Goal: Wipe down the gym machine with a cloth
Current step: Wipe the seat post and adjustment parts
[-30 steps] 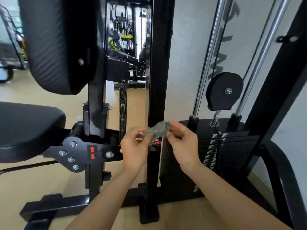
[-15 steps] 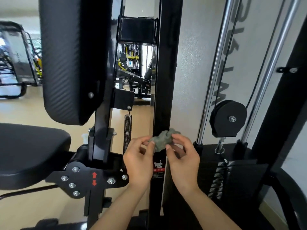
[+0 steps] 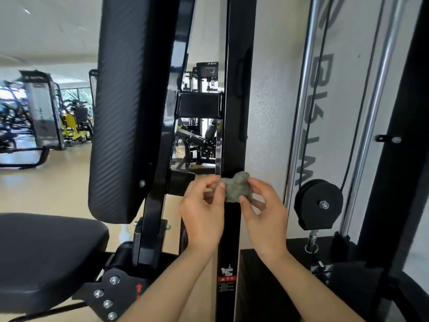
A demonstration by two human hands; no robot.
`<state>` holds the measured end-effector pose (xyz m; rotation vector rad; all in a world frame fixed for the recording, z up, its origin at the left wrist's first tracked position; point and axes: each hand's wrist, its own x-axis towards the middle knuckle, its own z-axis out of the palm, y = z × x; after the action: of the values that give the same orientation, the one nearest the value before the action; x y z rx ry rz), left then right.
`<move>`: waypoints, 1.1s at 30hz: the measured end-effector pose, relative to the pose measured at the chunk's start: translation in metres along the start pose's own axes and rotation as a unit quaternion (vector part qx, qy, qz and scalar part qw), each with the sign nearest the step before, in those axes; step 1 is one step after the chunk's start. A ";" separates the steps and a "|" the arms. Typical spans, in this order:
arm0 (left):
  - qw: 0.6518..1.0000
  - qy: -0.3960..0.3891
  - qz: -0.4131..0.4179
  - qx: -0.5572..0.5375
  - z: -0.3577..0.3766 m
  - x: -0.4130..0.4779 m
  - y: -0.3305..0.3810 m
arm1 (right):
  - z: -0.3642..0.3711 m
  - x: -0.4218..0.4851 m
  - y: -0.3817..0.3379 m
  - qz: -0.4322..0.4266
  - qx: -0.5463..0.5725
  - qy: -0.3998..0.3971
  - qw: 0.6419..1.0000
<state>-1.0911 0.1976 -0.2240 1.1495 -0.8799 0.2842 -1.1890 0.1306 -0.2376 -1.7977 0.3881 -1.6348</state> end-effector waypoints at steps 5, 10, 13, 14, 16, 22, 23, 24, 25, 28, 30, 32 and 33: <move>0.997 -0.051 0.062 -0.001 0.001 0.024 0.024 | 0.003 0.036 -0.022 -0.028 0.017 0.013 0.999; 0.992 -0.060 0.104 0.033 0.005 0.065 0.046 | 0.005 0.075 -0.049 -0.035 0.036 0.018 0.999; 0.986 -0.044 0.151 0.047 0.011 0.089 0.062 | 0.006 0.101 -0.065 -0.030 0.050 0.030 0.998; 0.985 -0.036 0.162 0.052 0.013 0.096 0.067 | 0.006 0.110 -0.069 -0.033 0.051 0.033 0.998; 0.982 -0.015 0.176 0.061 0.019 0.110 0.077 | 0.007 0.126 -0.079 -0.045 0.051 0.037 0.997; 0.980 0.017 0.191 0.055 0.033 0.145 0.111 | 0.010 0.167 -0.108 -0.076 0.060 0.040 0.995; 0.980 0.020 0.188 0.052 0.036 0.150 0.116 | 0.010 0.174 -0.113 -0.075 0.060 0.041 0.995; 0.982 0.022 0.182 0.046 0.038 0.155 0.122 | 0.011 0.180 -0.118 -0.072 0.059 0.041 0.995; 0.984 0.023 0.172 0.039 0.041 0.162 0.128 | 0.011 0.186 -0.123 -0.066 0.059 0.042 0.995; 0.991 0.032 0.130 0.016 0.046 0.186 0.150 | 0.012 0.209 -0.142 -0.046 0.073 0.047 0.995; 0.994 0.034 0.108 0.008 0.050 0.205 0.168 | 0.013 0.228 -0.158 -0.029 0.083 0.047 0.995; 0.994 0.039 0.098 0.005 0.054 0.222 0.185 | 0.014 0.247 -0.175 -0.019 0.089 0.048 0.995; 0.995 0.041 0.094 0.005 0.056 0.230 0.194 | 0.014 0.257 -0.183 -0.015 0.091 0.048 0.995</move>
<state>-1.0875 0.1765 0.0811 1.0579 -0.9152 0.4878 -1.1702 0.1088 0.0768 -1.6015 0.2468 -1.7237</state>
